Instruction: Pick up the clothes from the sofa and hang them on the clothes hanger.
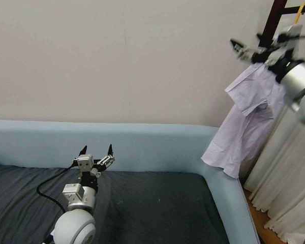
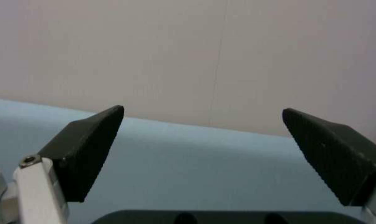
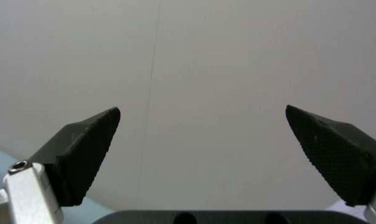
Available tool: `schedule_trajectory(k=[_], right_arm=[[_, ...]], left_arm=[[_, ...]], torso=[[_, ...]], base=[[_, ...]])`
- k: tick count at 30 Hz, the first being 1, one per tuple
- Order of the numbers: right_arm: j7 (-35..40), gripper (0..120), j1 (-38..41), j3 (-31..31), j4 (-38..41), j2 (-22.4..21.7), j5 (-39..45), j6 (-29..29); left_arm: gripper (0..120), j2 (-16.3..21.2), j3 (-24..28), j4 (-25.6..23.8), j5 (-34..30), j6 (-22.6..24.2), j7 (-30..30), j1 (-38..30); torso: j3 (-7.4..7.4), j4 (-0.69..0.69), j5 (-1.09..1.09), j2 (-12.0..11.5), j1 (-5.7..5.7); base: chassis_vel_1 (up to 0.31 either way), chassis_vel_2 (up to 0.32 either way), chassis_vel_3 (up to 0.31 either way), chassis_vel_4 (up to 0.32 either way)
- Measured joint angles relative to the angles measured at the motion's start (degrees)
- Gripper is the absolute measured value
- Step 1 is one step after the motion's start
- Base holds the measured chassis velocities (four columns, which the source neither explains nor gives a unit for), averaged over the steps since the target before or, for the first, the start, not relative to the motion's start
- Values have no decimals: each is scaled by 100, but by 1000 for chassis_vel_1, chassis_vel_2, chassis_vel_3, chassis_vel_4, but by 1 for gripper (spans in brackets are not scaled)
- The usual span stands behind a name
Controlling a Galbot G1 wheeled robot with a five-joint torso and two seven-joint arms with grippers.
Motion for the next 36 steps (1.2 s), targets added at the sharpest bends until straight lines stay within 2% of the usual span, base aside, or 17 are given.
schedule_trajectory(k=[1, 5, 11, 14, 16, 20, 23, 26, 27, 28, 31, 36], right_arm=[[0, 100, 0, 0, 0, 0, 0, 0], [320, 100, -1158, 82, 70, 424, -515, 291], [210, 100, -2076, 259, -103, 686, -955, 573], [182, 100, -2837, 628, -141, 923, -1295, 738], [182, 100, -2837, 628, -141, 923, -1295, 738], [149, 100, -4652, 1851, -23, 1317, -2291, 1368], [-39, 100, -5304, 2349, 30, 1452, -2651, 1525], [-168, 100, -6208, 3065, 130, 1870, -3216, 1618], [-168, 100, -6208, 3065, 130, 1870, -3216, 1618], [-176, 100, -6446, 3260, 148, 2059, -3407, 1619], [-228, 100, -7186, 3805, 92, 3019, -4168, 1620], [-249, 100, -7453, 3956, 74, 3522, -4508, 1607]], left_arm=[[100, 0, 0, 0, 0, 0, 0, 0], [100, -355, -135, -82, 159, -147, 73, 382], [100, -566, -193, -136, 228, -252, 149, 576], [100, -718, -236, -167, 278, -309, 197, 710], [100, -718, -236, -167, 278, -309, 197, 710], [100, -983, -278, 51, 574, -987, 542, 1014], [100, -1094, -297, 115, 638, -1203, 759, 1114], [100, -1302, -241, 220, 756, -1338, 849, 1238], [100, -1302, -241, 220, 756, -1338, 849, 1238], [100, -1363, -210, 273, 819, -1360, 856, 1277], [100, -1684, -40, 587, 1031, -1485, 880, 1433], [100, -1847, 1, 765, 1102, -1594, 883, 1556]], torso=[[0, 0, 0, 0, 0], [0, 3, -1, 0, 0], [0, 1, 0, 0, 0], [0, 0, 1, 0, 0], [0, 0, 1, 0, 0], [0, 1, 0, 0, 0], [-1, -2, 0, 0, 0], [-1, 0, 0, 0, 0], [-1, 0, 0, 0, 0], [-1, 1, -1, 1, 0], [-1, 0, 0, 1, 0], [0, 1, 0, 1, 0]], base=[[0, 0, 0, 0], [0, 0, 0, 0], [0, 0, 0, 0], [0, 0, 0, 0], [0, 0, 0, 0], [0, 0, 0, 0], [0, 0, 0, 0], [0, 0, 0, 0], [0, 0, 0, 0], [0, 0, 0, 0], [0, 0, 0, 0], [0, 0, 0, 0]])
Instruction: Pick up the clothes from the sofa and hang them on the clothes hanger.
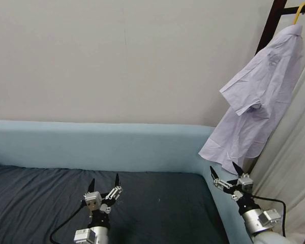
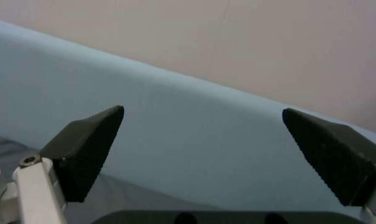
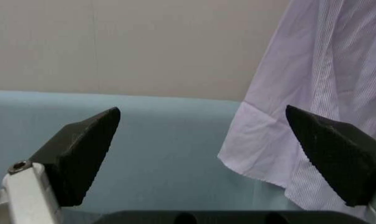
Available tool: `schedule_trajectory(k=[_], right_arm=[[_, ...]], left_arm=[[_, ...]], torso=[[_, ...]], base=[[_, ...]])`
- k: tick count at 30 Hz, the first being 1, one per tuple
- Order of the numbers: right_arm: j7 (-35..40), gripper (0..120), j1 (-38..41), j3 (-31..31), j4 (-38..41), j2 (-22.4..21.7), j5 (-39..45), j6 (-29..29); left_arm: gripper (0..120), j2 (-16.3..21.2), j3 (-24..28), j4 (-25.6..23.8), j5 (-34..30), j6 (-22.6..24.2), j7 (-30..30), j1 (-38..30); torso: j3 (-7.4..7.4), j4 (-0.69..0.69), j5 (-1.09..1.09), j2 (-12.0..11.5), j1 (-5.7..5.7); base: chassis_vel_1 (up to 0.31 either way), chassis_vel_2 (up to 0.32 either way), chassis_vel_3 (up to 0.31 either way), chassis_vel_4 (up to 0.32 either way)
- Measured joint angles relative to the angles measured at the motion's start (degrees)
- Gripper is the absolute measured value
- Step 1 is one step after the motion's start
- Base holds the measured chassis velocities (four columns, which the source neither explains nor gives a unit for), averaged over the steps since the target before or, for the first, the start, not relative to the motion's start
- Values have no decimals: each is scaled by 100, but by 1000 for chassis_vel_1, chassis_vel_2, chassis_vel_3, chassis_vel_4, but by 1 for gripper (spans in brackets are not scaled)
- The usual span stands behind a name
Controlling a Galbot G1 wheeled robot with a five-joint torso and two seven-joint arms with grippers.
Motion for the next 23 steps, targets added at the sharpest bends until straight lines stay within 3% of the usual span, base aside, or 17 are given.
schedule_trajectory(k=[9, 12, 17, 23], right_arm=[[390, 100, -116, 523, 168, -100, -767, -495], [518, 100, -105, 652, 232, -148, -677, -583], [398, 100, -129, 860, 317, -225, 147, -601], [329, 100, -136, 883, 318, -230, 313, -599]], left_arm=[[100, 84, -269, -240, 268, 143, -391, 326], [100, 91, -367, -371, 270, 223, -489, 392], [100, 23, -545, -557, 134, 277, -530, 505], [100, -12, -570, -567, 42, 298, -505, 518]], torso=[[0, 0, -1, 0, 0], [0, 0, 0, 0, 1], [0, 0, 0, 0, 1], [0, 0, 0, 0, 1]], base=[[0, 0, 0, 0], [0, 0, 0, 0], [0, 0, 0, 0], [0, 0, 0, 0]])
